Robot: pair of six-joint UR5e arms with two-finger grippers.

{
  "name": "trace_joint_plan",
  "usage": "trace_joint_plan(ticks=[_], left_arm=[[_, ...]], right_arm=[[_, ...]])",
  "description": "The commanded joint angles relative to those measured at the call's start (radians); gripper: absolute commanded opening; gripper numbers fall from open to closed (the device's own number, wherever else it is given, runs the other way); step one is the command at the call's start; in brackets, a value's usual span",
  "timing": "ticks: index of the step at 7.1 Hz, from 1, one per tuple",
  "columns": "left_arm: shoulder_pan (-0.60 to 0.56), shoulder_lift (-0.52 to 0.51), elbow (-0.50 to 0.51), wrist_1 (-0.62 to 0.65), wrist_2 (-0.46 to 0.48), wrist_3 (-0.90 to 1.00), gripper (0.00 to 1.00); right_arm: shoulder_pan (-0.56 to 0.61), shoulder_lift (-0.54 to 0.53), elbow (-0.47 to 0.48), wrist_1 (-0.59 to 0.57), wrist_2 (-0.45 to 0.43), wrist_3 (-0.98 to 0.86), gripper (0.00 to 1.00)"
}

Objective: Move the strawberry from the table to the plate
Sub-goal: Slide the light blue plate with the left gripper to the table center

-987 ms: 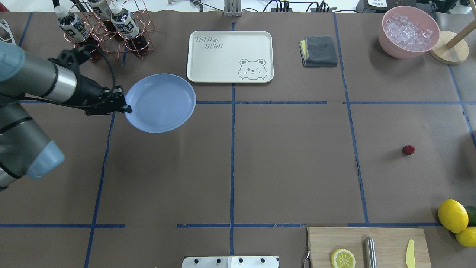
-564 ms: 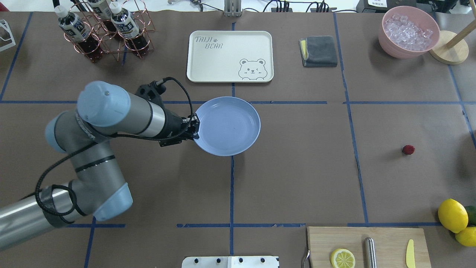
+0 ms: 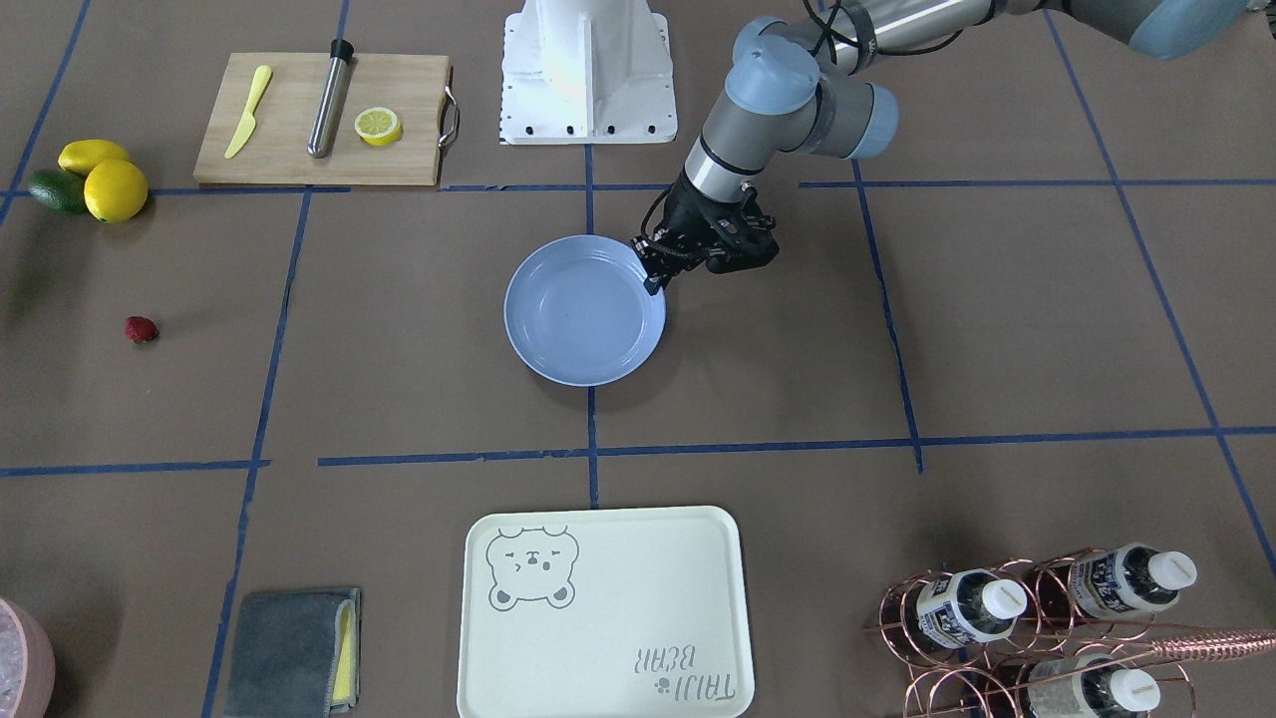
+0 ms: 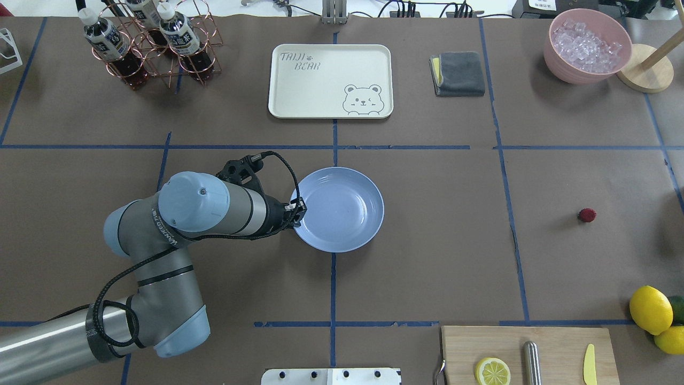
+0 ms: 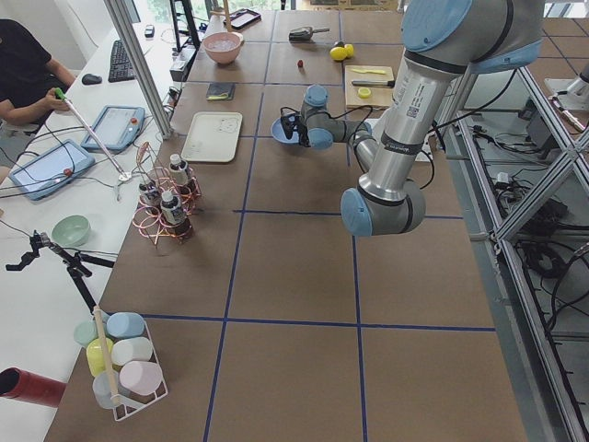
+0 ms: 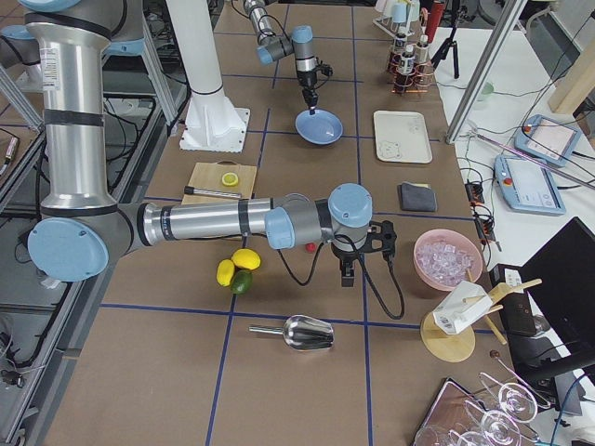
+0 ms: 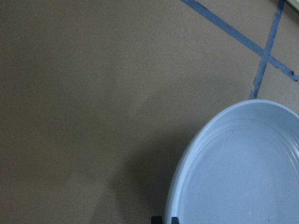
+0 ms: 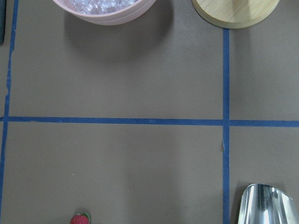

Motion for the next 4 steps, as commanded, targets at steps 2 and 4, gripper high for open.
trace_joint_plan(ticks=[2, 4], left_arm=[[-0.001, 0.012, -0.011, 0.003, -0.003, 0.004, 0.87], [-0.036, 0.003, -0.080, 0.126, -0.048, 0.059, 1.00]], right_arm=[[-0.024, 0.000, 0.021, 0.000, 0.000, 0.023, 1.00], [-0.086, -0.003, 0.039, 0.005, -0.012, 0.090, 1.00]])
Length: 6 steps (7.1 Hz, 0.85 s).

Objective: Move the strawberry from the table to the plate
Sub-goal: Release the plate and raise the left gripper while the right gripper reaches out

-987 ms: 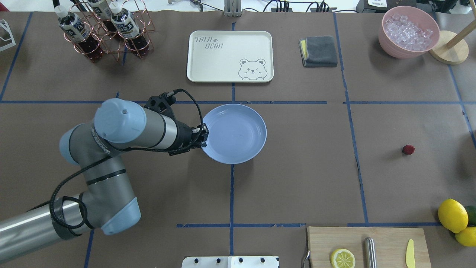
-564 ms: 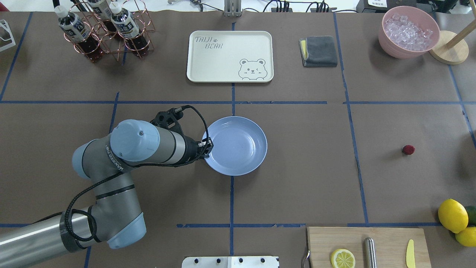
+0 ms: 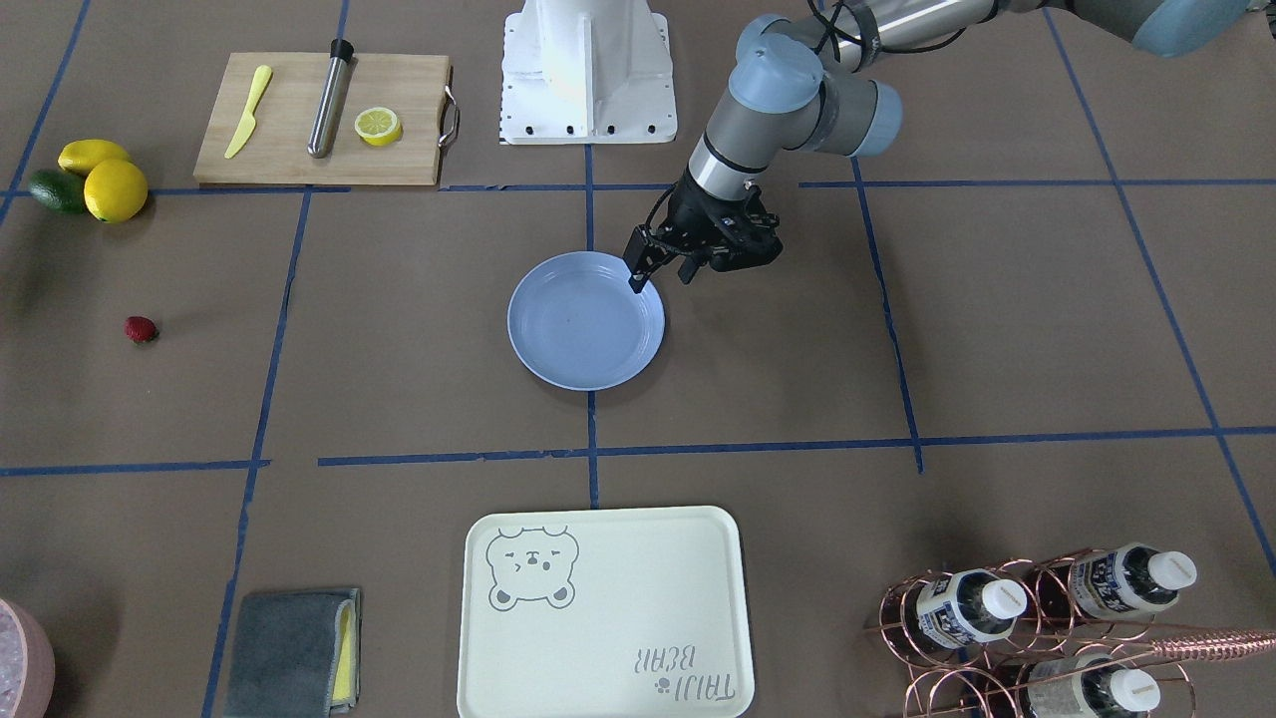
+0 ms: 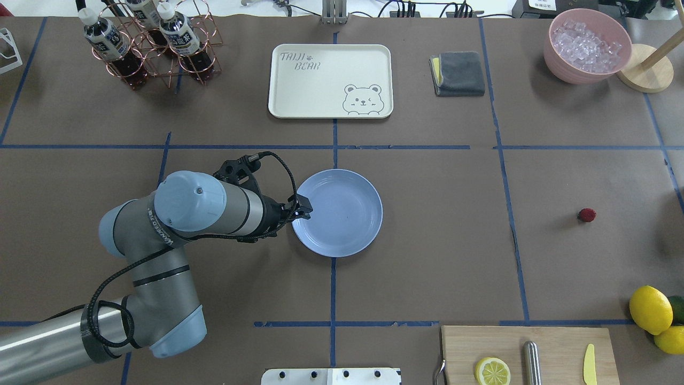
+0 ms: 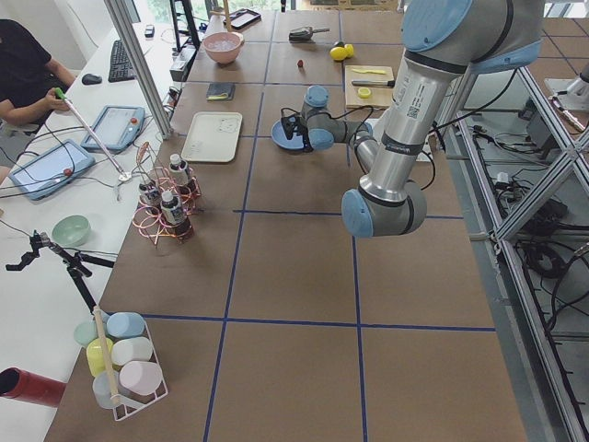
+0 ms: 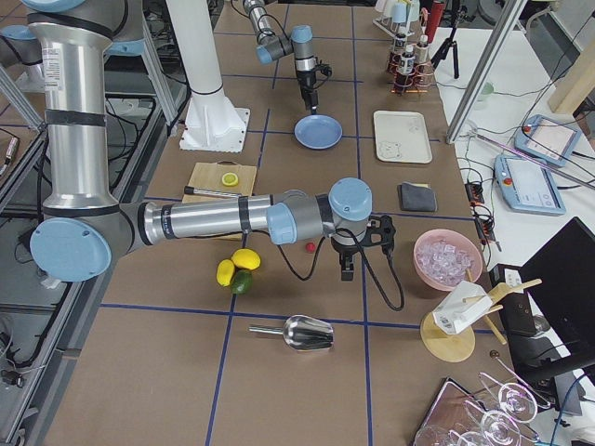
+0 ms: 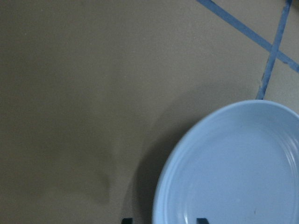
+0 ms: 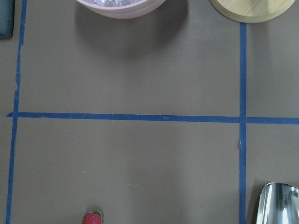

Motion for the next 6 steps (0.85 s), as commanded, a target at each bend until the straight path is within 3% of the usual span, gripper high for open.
trace_joint_plan(ticks=[1, 2, 4, 6], left_arm=[[-0.076, -0.005, -0.137, 0.216, -0.075, 0.113, 1.00], [-0.125, -0.009, -0.185, 0.302, -0.098, 0.161, 1.00], [-0.234, -0.002, -0.204, 0.352, -0.115, 0.250, 1.00], [-0.286, 0.001, -0.229, 0.402, -0.115, 0.333, 1.00]], right_arm=[[-0.105, -0.010, 0.027, 0.070, -0.072, 0.124, 1.00], [-0.184, -0.030, 0.027, 0.200, -0.105, 0.270, 1.00], [-0.332, -0.125, 0.027, 0.462, -0.227, 0.473, 1.00], [-0.445, -0.127, 0.027, 0.481, -0.313, 0.566, 1.00]])
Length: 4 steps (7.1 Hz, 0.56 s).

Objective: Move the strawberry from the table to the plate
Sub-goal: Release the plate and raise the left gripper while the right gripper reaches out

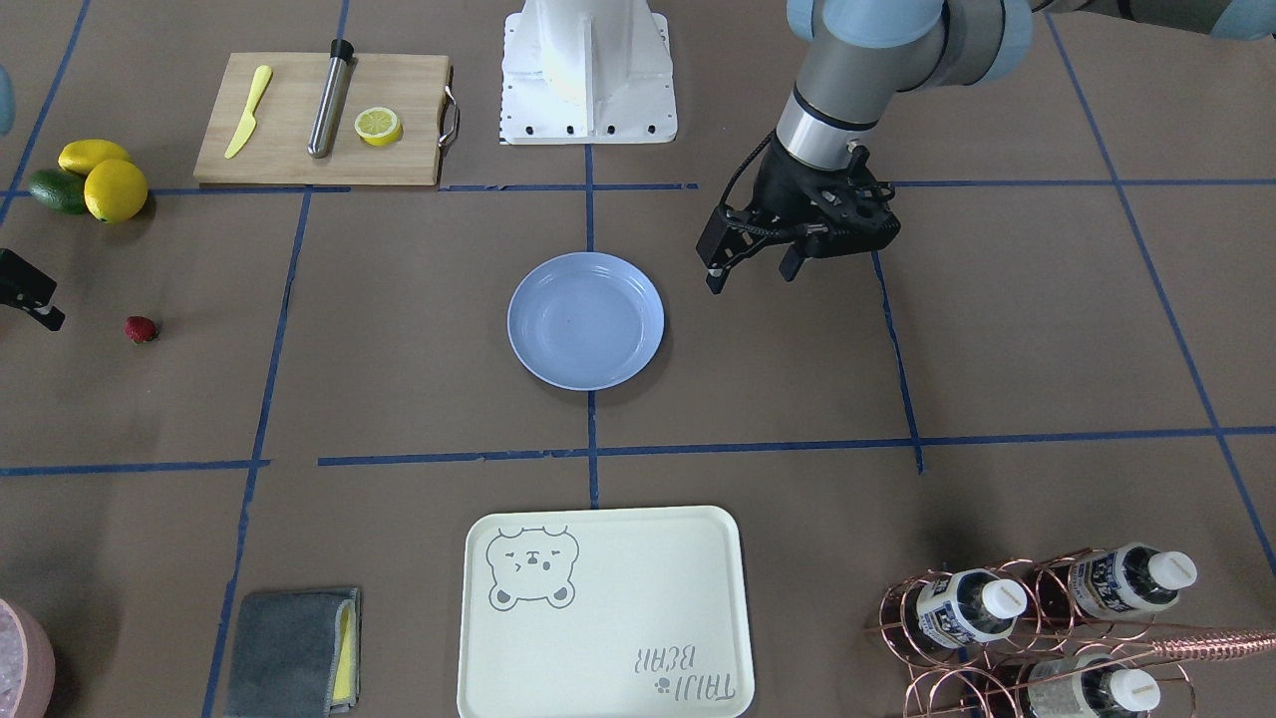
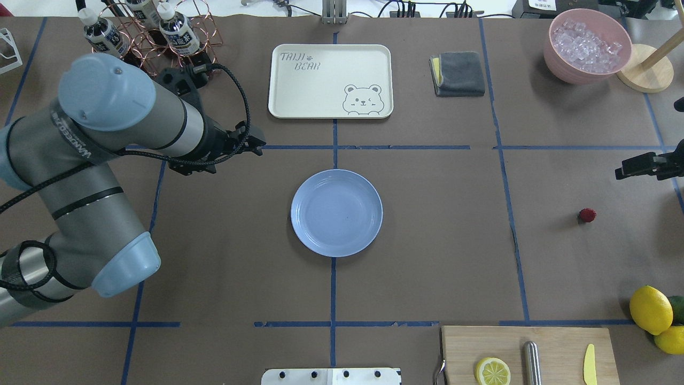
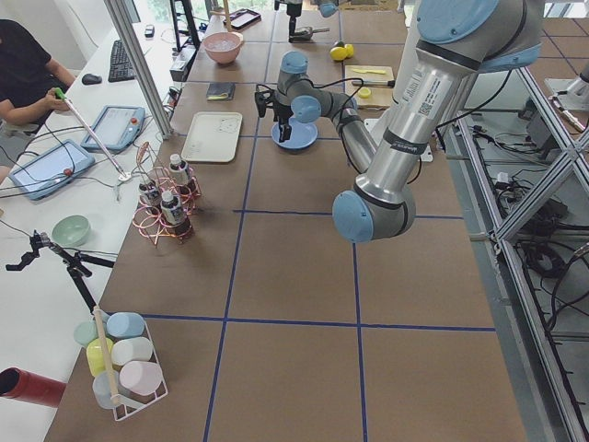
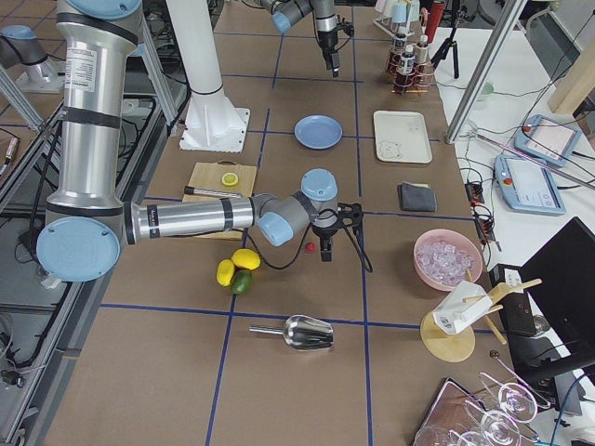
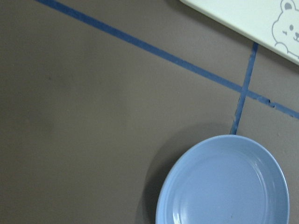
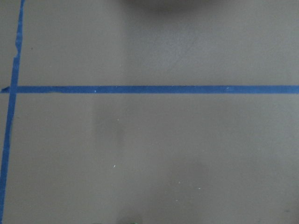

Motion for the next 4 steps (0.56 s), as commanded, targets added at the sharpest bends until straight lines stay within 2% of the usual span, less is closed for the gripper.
trace_joint_plan(ticks=[1, 2, 4], left_arm=[[-0.055, 0.002, -0.016, 0.028, -0.001, 0.062, 1.00], [-0.057, 0.004, -0.013, 0.028, -0.001, 0.064, 1.00], [-0.057, 0.008, -0.014, 0.028, -0.001, 0.078, 1.00]], right_arm=[[-0.132, -0.008, -0.004, 0.048, -0.080, 0.146, 1.00], [-0.163, -0.006, -0.008, 0.050, -0.114, 0.160, 1.00], [-0.204, 0.001, -0.027, 0.052, -0.114, 0.187, 1.00]])
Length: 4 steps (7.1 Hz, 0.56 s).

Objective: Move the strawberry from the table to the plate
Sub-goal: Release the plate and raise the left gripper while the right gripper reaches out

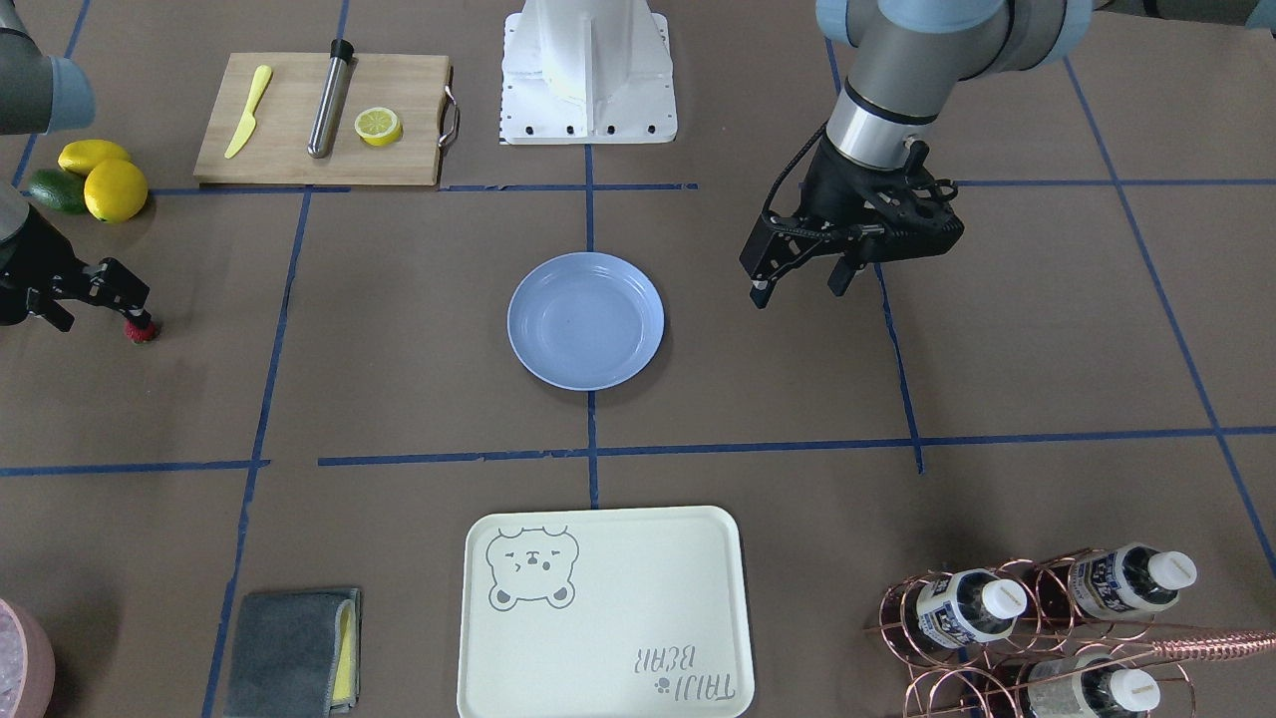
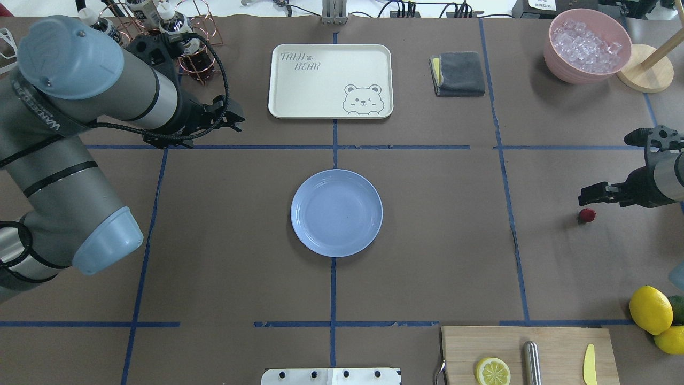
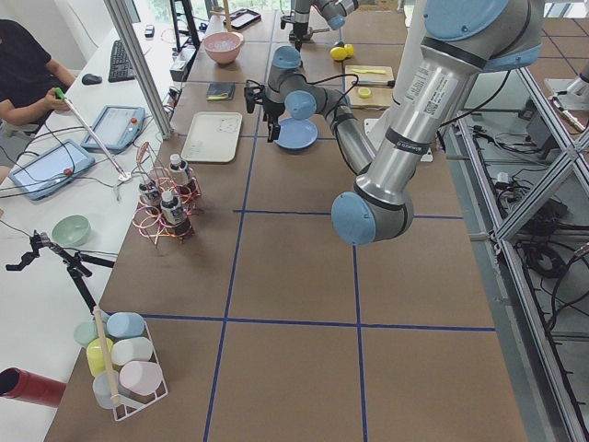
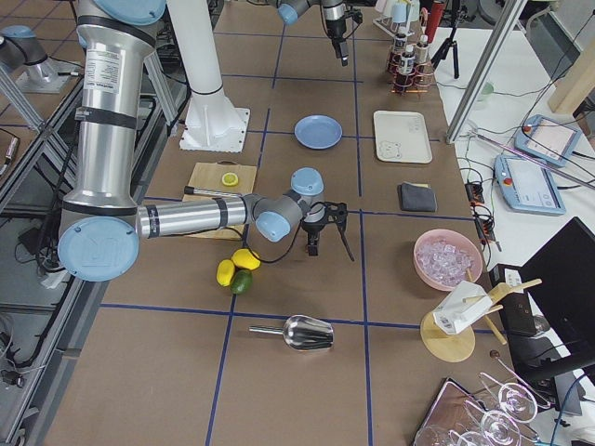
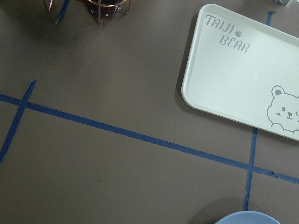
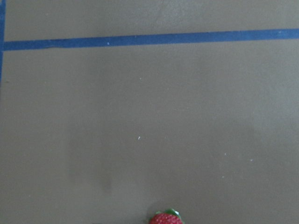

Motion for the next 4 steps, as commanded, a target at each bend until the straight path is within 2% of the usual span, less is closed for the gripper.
trace_joint_plan(ticks=[1, 3, 4], left_arm=[[-0.001, 0.013, 0.000, -0.003, 0.002, 0.008, 1.00], [-0.001, 0.014, 0.003, -0.004, 0.002, 0.011, 1.00], [-0.001, 0.016, 0.003, -0.004, 0.002, 0.011, 1.00]], right_arm=[[-0.027, 0.010, -0.035, 0.002, -0.005, 0.012, 1.00], [-0.030, 0.046, -0.058, -0.001, 0.000, 0.012, 0.92], [-0.030, 0.048, -0.058, -0.001, 0.007, 0.012, 0.79]])
